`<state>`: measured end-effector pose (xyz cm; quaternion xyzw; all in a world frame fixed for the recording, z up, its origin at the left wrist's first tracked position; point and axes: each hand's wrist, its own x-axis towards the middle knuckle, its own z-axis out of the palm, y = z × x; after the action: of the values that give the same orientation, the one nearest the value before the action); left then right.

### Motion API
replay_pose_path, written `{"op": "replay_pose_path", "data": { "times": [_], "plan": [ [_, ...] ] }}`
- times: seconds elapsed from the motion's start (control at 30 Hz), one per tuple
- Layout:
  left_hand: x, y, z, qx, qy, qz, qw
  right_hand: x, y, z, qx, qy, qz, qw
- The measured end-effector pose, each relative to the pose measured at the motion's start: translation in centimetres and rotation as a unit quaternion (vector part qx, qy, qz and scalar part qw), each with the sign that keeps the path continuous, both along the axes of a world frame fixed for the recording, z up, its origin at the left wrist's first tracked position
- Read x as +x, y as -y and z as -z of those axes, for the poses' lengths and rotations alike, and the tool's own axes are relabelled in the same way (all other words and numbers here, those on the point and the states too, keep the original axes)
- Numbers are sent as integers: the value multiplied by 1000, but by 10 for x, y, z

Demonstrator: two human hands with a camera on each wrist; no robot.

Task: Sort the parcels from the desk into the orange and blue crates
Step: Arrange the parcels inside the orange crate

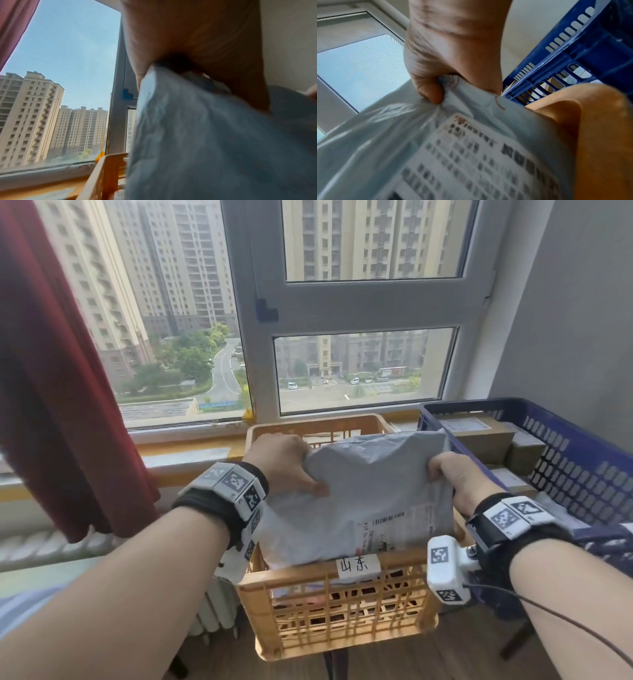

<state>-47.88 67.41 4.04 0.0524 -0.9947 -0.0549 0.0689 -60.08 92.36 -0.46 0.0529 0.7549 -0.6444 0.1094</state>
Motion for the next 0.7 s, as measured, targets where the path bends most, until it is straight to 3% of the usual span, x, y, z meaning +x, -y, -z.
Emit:
{"op": "replay_pose_path", "data": {
  "times": [0.17,0.3,0.5,0.6,0.7],
  "plan": [
    [-4,-7,22,-18,136,-16,990,12,2,14,180,11,-136,974],
    [-10,-9,61,-79,265,-10,961,10,6,21,268,-30,-208,940],
    [-25,-22,67,-93,379,3,920,12,28,15,556,-77,-324,762],
    [-32,-25,70,-136,434,28,890,13,36,5,630,-47,-364,684],
    [-40,-29,72,-126,411,15,903,17,41,6,666,-22,-413,621]
  ]
}}
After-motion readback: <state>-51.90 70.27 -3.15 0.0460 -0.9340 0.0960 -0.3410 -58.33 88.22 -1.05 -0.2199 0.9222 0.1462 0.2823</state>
